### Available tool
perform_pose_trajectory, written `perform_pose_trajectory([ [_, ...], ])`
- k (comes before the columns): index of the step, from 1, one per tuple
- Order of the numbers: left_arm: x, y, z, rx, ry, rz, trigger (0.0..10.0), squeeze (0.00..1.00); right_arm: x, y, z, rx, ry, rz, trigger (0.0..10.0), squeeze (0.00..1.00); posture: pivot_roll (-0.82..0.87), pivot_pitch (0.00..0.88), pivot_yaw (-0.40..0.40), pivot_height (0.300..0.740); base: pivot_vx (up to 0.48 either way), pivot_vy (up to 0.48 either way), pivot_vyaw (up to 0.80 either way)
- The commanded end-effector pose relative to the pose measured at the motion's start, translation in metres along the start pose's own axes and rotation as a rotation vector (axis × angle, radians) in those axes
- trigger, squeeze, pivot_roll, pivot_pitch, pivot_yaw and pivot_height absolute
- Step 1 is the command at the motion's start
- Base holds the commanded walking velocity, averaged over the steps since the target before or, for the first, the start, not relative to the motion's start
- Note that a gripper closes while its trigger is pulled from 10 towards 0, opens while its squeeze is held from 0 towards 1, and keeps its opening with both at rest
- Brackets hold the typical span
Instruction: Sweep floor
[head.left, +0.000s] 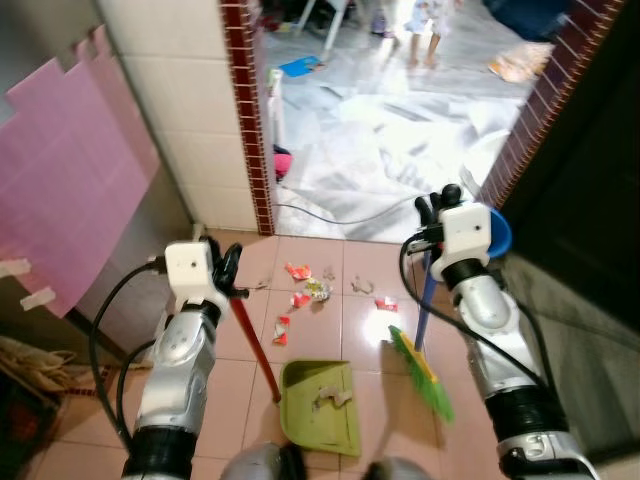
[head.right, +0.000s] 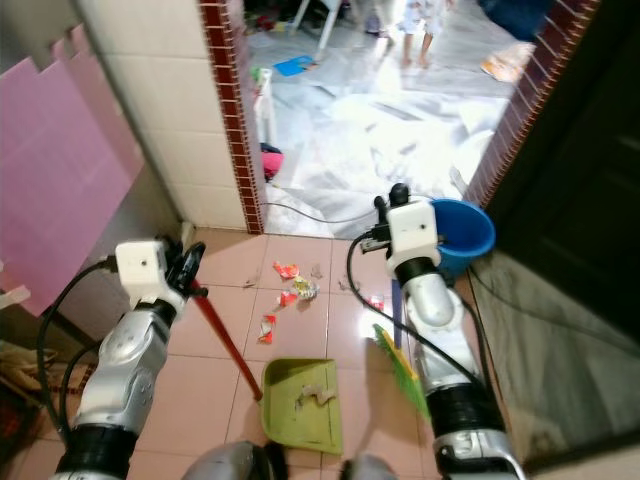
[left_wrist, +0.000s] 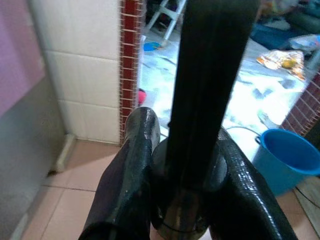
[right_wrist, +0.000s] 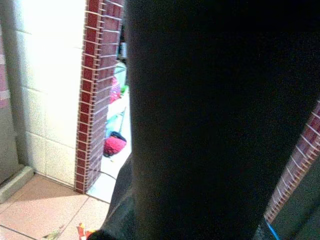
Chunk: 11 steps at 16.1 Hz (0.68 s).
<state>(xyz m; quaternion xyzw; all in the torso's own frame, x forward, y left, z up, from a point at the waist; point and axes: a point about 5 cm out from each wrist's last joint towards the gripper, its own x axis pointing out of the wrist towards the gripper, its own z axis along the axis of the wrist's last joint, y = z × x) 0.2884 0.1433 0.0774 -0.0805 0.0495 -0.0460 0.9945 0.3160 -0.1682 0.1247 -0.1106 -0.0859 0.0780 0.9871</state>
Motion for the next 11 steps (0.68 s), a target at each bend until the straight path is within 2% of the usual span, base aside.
perform_pose_trajectory([
  [1,0.004,-0.007,0.010,-0.027,-0.052,-0.027,10.0,0.00,0.005,-0.001,0.009,0.002,-0.033,0.002,10.0,0.00,-0.05,0.000,0.035,0.740,0.000,0.000,0.00],
  [4,0.007,-0.012,-0.001,-0.039,-0.014,-0.023,10.0,0.00,0.008,-0.001,0.008,0.019,-0.014,0.005,10.0,0.00,-0.06,0.000,0.033,0.740,0.000,0.000,0.00],
  [5,0.007,-0.013,-0.003,-0.043,-0.006,-0.022,10.0,0.00,0.009,0.000,0.005,0.052,0.007,0.002,10.0,0.00,-0.06,0.000,0.033,0.740,0.000,0.000,0.00],
  [7,0.009,-0.017,-0.007,-0.047,0.006,-0.027,10.0,0.00,0.011,0.001,0.002,0.137,0.059,-0.003,10.0,0.00,-0.06,0.000,0.031,0.740,0.000,0.000,0.00],
  [8,0.010,-0.019,-0.011,-0.050,0.016,-0.027,10.0,0.00,0.014,0.003,0.004,0.213,0.084,0.001,10.0,0.00,-0.06,0.000,0.031,0.740,0.000,0.000,0.00],
  [9,0.010,-0.019,-0.012,-0.049,0.019,-0.026,10.0,0.00,0.015,0.003,0.006,0.231,0.083,0.003,10.0,0.00,-0.06,0.000,0.031,0.740,0.000,0.000,0.00],
  [11,0.012,-0.019,-0.015,-0.054,0.029,-0.013,10.0,0.00,0.023,0.008,0.019,0.338,0.083,0.051,10.0,0.00,-0.07,0.000,0.035,0.740,0.000,0.000,0.00],
])
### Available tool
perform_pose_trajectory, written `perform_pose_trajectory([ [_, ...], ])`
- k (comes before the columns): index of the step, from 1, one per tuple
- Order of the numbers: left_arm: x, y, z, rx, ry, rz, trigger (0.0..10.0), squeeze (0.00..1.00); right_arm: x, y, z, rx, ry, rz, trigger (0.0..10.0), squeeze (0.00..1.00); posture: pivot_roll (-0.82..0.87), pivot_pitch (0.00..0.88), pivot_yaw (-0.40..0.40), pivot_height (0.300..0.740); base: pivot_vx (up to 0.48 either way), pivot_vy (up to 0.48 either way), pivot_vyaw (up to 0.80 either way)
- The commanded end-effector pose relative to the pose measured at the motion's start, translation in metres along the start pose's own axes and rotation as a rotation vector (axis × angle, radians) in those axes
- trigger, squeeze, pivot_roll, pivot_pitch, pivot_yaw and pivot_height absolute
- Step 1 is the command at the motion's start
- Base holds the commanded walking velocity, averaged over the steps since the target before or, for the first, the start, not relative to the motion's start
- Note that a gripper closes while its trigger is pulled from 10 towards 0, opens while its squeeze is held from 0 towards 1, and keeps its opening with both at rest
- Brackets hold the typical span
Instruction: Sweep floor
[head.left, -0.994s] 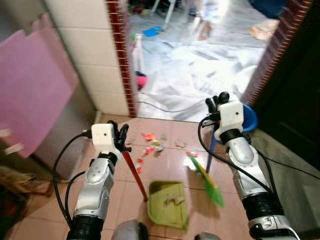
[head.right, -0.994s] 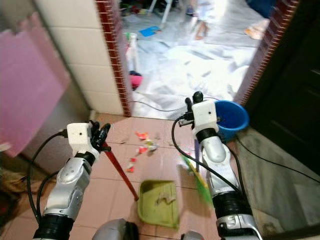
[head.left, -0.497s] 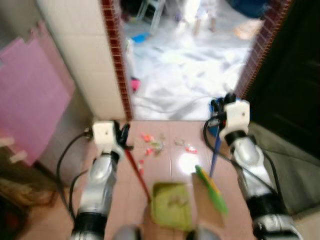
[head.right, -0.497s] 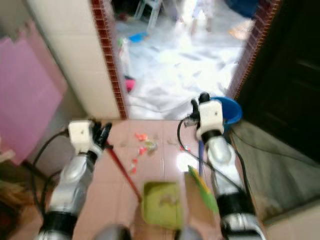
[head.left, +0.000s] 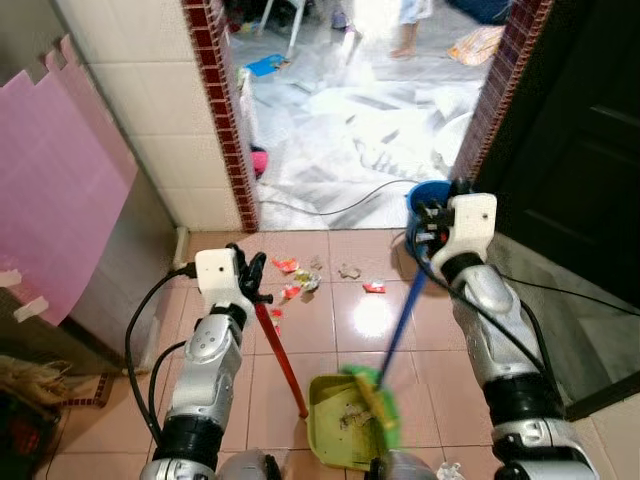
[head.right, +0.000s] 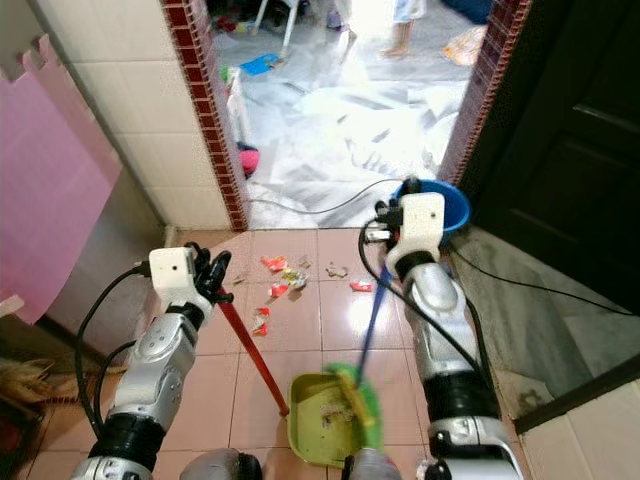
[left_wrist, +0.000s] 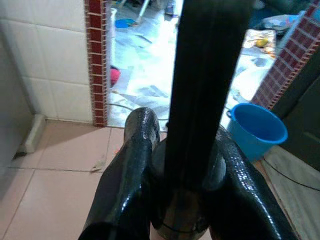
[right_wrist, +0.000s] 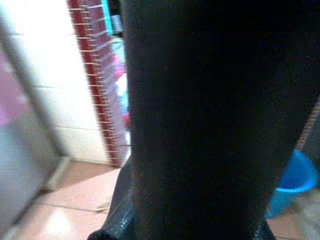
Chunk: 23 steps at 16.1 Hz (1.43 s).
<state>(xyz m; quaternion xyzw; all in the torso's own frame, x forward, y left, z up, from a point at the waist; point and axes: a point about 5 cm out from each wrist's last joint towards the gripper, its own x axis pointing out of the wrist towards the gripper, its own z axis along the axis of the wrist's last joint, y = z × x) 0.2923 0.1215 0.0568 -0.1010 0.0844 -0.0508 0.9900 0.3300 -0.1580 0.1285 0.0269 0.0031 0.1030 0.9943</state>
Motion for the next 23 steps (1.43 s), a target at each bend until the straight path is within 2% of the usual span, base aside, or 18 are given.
perform_pose_trajectory([
  [1,0.004,-0.003,0.008,-0.006,-0.040,-0.008,10.0,0.00,0.007,0.010,0.020,0.120,-0.044,0.067,10.0,0.00,-0.07,0.000,0.037,0.740,0.000,0.000,0.00],
  [2,0.004,-0.003,0.008,-0.005,-0.042,-0.009,10.0,0.00,0.009,0.012,0.025,0.182,-0.042,0.097,10.0,0.00,-0.07,0.000,0.037,0.740,0.000,0.000,0.00],
  [5,0.005,-0.002,0.009,0.007,-0.050,0.004,10.0,0.00,0.008,0.010,0.035,0.113,-0.089,0.147,10.0,0.00,-0.07,0.000,0.037,0.740,0.000,0.000,0.00],
  [7,0.005,0.001,0.008,0.012,-0.046,0.016,10.0,0.00,0.006,0.007,0.046,0.009,-0.147,0.175,10.0,0.00,-0.07,0.000,0.038,0.740,0.000,0.000,0.00],
  [8,0.005,0.002,0.009,0.012,-0.051,0.017,10.0,0.00,0.003,0.005,0.052,-0.104,-0.185,0.180,10.0,0.00,-0.07,0.000,0.038,0.740,0.000,0.000,0.00],
  [9,0.005,0.003,0.011,0.013,-0.057,0.016,10.0,0.00,0.001,0.003,0.056,-0.163,-0.213,0.169,10.0,0.00,-0.07,0.000,0.038,0.740,0.000,0.000,0.00],
  [13,0.004,0.008,0.019,0.017,-0.092,0.024,10.0,0.00,-0.006,-0.013,0.063,-0.246,-0.294,0.062,10.0,0.00,-0.07,0.000,0.039,0.740,0.000,0.000,0.00],
  [14,0.003,0.012,0.019,0.046,-0.095,0.038,10.0,0.00,-0.009,-0.022,0.063,-0.330,-0.311,-0.013,10.0,0.00,-0.07,0.000,0.039,0.740,0.000,0.000,0.00],
  [16,0.003,0.015,0.020,0.039,-0.102,0.035,10.0,0.00,-0.011,-0.029,0.056,-0.348,-0.294,-0.063,10.0,0.00,-0.07,0.000,0.038,0.740,0.000,0.000,0.00],
  [17,0.002,0.014,0.027,0.028,-0.130,0.026,10.0,0.00,-0.017,-0.036,0.041,-0.389,-0.255,-0.119,10.0,0.00,-0.06,0.000,0.033,0.740,0.000,0.000,0.00],
  [19,0.002,0.014,0.031,0.018,-0.156,0.025,10.0,0.00,-0.023,-0.041,0.024,-0.401,-0.195,-0.170,10.0,0.00,-0.06,0.000,0.029,0.740,0.000,0.000,0.00],
  [20,0.003,0.013,0.042,0.003,-0.201,0.017,10.0,0.00,-0.027,-0.043,0.011,-0.386,-0.159,-0.223,10.0,0.00,-0.06,0.000,0.031,0.740,0.251,0.000,0.00],
  [23,0.005,0.008,0.066,-0.016,-0.285,0.000,10.0,0.00,-0.029,-0.038,0.000,-0.378,-0.138,-0.239,10.0,0.00,-0.06,0.000,0.037,0.740,0.346,0.000,0.00],
])
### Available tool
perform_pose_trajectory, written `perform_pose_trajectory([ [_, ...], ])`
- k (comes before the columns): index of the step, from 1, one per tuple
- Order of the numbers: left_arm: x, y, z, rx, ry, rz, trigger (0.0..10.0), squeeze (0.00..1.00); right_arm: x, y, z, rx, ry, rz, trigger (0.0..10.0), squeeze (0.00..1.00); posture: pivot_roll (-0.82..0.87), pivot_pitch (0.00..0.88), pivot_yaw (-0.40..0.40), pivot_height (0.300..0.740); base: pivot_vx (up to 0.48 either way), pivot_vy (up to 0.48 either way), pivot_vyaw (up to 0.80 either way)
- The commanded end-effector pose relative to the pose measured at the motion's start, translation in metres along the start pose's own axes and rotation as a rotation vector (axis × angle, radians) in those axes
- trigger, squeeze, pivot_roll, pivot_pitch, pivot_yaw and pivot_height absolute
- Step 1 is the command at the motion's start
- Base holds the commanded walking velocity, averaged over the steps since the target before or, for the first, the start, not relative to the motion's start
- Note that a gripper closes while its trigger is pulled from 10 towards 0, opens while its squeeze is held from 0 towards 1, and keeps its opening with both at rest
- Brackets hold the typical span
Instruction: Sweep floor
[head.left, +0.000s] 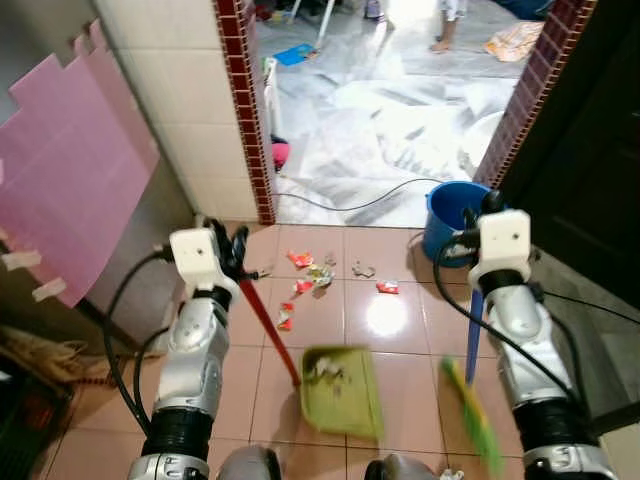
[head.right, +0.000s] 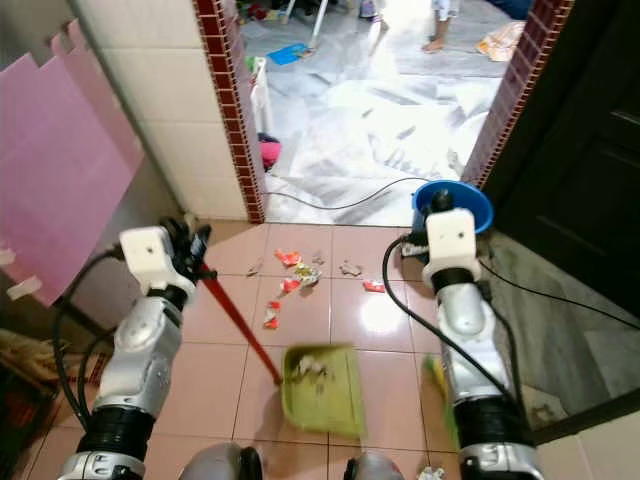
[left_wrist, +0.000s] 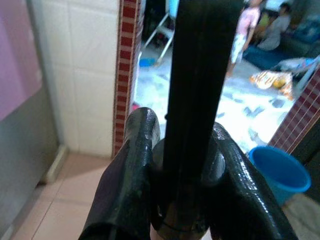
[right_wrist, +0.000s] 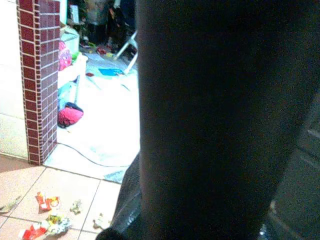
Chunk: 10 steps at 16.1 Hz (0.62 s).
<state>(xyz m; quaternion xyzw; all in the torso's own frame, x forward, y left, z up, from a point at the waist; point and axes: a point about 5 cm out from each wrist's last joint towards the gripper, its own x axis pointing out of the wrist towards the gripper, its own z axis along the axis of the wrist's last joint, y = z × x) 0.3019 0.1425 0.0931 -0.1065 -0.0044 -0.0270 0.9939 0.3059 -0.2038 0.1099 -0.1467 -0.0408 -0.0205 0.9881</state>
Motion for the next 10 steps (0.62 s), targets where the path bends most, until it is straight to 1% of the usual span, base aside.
perform_pose_trajectory([
  [1,0.011,-0.008,0.033,-0.021,-0.128,-0.033,10.0,0.00,0.005,0.002,0.015,-0.020,-0.082,0.002,10.0,0.00,-0.06,0.000,0.037,0.740,0.416,0.000,0.00],
  [3,0.016,-0.012,0.048,-0.039,-0.177,-0.044,10.0,0.00,0.005,0.006,0.012,-0.025,-0.077,0.013,10.0,0.00,-0.06,0.000,0.038,0.740,0.435,0.000,0.00],
  [6,0.020,-0.018,0.071,-0.072,-0.241,-0.056,10.0,0.00,0.005,0.012,0.007,-0.041,-0.068,0.035,10.0,0.00,-0.06,0.000,0.031,0.740,0.450,0.000,-0.72],
  [8,0.021,-0.020,0.082,-0.089,-0.268,-0.062,10.0,0.00,0.006,0.015,0.007,-0.049,-0.070,0.055,10.0,0.00,-0.06,0.000,0.032,0.740,0.450,0.000,0.00],
  [9,0.022,-0.023,0.092,-0.109,-0.295,-0.069,10.0,0.00,0.006,0.017,0.006,-0.049,-0.069,0.063,10.0,0.00,-0.06,0.000,0.034,0.740,0.450,0.000,0.00],
  [10,0.022,-0.024,0.095,-0.116,-0.306,-0.073,10.0,0.00,0.005,0.018,0.005,-0.050,-0.066,0.066,10.0,0.00,-0.06,0.000,0.034,0.740,0.450,0.000,0.00],
])
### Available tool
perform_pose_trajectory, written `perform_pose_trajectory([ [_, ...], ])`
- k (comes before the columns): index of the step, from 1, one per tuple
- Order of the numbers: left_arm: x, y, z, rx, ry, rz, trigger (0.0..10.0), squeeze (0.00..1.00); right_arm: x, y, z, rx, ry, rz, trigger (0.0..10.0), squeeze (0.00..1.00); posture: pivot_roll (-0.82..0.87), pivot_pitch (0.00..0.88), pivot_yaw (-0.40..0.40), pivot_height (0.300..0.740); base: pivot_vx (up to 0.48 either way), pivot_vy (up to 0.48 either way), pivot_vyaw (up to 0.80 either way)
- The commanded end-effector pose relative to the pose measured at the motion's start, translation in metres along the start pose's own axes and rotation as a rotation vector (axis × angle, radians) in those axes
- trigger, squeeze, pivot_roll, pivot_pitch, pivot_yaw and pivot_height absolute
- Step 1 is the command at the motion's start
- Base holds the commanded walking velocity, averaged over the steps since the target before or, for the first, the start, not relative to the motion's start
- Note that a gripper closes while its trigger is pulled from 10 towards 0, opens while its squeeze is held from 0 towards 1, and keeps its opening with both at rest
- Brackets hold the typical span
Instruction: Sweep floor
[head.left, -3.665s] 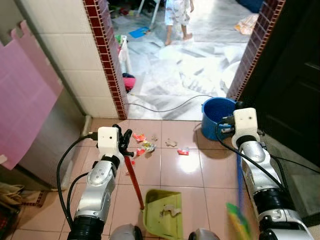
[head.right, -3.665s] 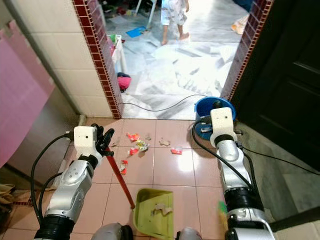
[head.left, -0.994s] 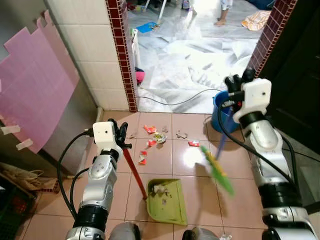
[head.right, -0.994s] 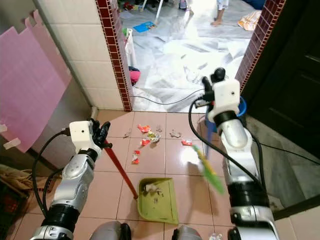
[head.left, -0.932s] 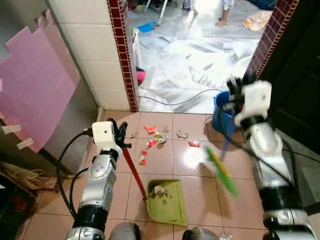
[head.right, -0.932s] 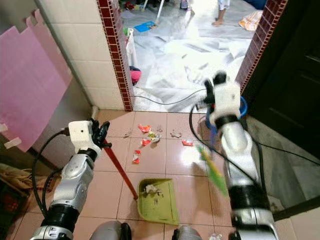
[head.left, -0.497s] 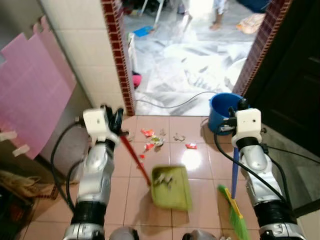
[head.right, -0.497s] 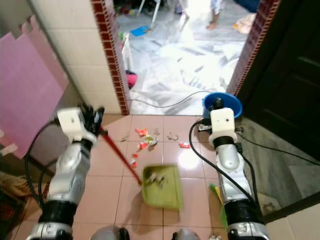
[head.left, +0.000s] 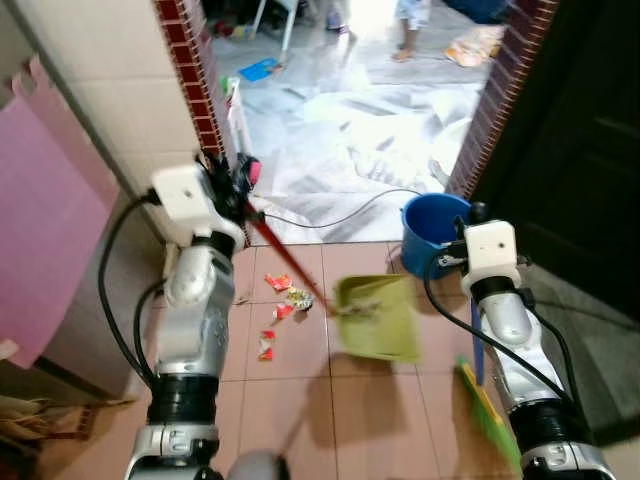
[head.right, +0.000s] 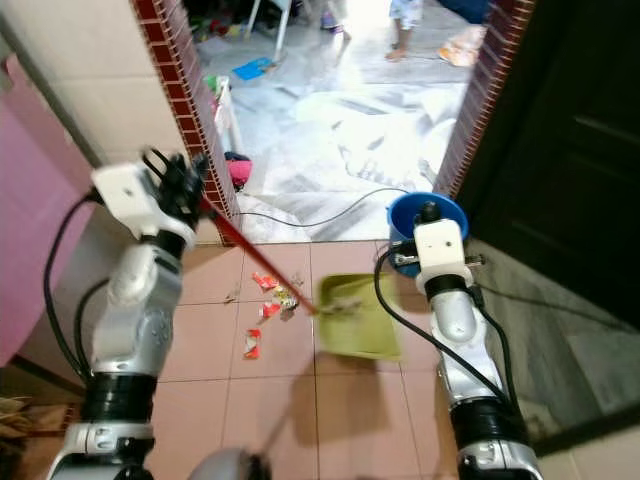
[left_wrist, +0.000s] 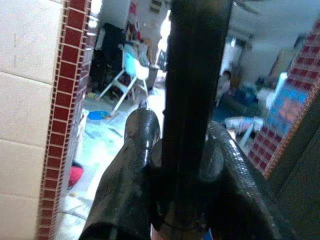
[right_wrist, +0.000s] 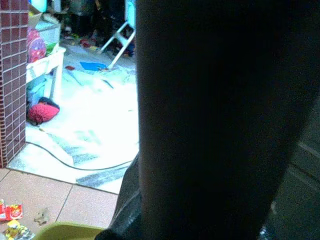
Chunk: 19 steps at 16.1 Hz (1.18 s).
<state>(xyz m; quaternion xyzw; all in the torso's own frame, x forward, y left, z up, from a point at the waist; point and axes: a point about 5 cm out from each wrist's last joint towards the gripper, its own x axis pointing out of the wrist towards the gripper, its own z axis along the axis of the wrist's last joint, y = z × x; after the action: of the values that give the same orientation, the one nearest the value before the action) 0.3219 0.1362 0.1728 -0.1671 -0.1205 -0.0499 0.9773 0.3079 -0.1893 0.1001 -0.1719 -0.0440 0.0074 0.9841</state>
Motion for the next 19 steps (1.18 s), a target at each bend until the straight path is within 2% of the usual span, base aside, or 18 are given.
perform_pose_trajectory([
  [1,0.008,-0.008,0.025,-0.008,-0.097,-0.017,10.0,0.00,0.004,0.001,0.009,-0.005,-0.044,0.014,10.0,0.00,-0.06,0.000,0.034,0.740,0.450,0.000,0.00],
  [5,0.018,-0.017,0.050,-0.064,-0.169,-0.035,10.0,0.00,0.003,0.007,0.006,-0.026,-0.043,0.050,10.0,0.00,-0.06,0.000,0.033,0.740,0.450,0.000,0.00],
  [8,0.023,-0.018,0.064,-0.110,-0.206,-0.024,10.0,0.00,0.004,0.007,0.006,-0.033,-0.046,0.059,10.0,0.00,-0.06,0.000,0.031,0.740,0.450,0.000,0.00],
  [11,0.028,-0.016,0.075,-0.097,-0.240,-0.005,10.0,0.00,0.004,0.008,0.005,-0.036,-0.046,0.066,10.0,0.00,-0.06,0.000,0.030,0.740,0.450,0.000,0.00],
  [13,0.031,-0.015,0.076,-0.065,-0.243,0.001,10.0,0.00,0.004,0.010,0.006,-0.034,-0.050,0.072,10.0,0.00,-0.06,0.000,0.030,0.740,0.450,0.000,0.00],
  [16,0.038,-0.015,0.078,-0.066,-0.262,0.021,10.0,0.00,0.002,0.016,0.008,-0.022,-0.067,0.104,10.0,0.00,-0.06,0.000,0.032,0.740,0.450,0.000,0.00],
  [19,0.046,-0.023,0.086,-0.038,-0.291,0.015,10.0,0.00,0.001,0.023,0.011,-0.022,-0.089,0.136,10.0,0.00,-0.06,0.000,0.032,0.740,0.450,0.000,0.00],
])
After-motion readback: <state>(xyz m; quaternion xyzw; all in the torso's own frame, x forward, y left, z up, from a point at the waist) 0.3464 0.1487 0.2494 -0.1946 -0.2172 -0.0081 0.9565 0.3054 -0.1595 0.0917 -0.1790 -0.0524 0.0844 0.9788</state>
